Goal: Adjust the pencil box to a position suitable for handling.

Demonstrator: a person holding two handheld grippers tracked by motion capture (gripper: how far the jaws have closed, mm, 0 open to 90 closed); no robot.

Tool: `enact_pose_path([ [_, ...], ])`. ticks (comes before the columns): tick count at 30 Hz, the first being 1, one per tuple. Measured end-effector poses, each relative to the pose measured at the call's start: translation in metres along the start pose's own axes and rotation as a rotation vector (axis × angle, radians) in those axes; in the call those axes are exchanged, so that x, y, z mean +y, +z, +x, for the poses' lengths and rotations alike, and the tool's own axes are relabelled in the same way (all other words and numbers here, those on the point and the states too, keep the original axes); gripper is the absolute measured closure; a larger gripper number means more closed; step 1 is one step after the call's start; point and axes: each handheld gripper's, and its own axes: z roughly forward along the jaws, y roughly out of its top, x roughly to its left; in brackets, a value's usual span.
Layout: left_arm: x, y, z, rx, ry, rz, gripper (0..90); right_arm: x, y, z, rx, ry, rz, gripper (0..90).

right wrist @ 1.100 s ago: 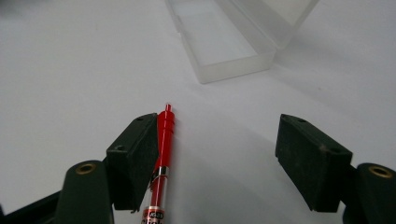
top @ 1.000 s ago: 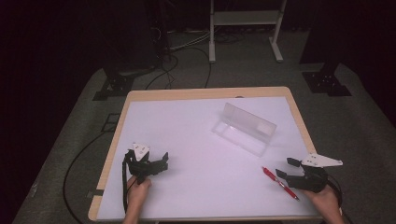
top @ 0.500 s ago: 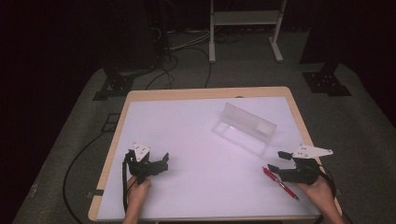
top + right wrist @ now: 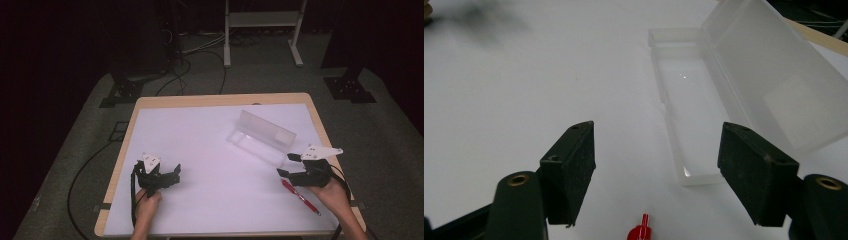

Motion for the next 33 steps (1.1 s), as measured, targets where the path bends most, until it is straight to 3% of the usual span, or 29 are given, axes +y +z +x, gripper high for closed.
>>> enact_pose_path([
  [8, 0.0, 0.001, 0.0, 0.001, -0.001, 0.003, 0.0, 0.013, 0.016, -0.005, 0.023, 0.004, 0.007, 29.9],
  [21, 0.0, 0.0, 0.0, -0.013, 0.008, -0.003, 0.0, 0.031, 0.051, -0.007, 0.066, -0.022, 0.062, 30.0],
  [33, 0.0, 0.0, 0.0, -0.018, 0.001, -0.003, 0.0, 0.037, 0.076, -0.014, 0.069, -0.029, 0.119, 34.3],
])
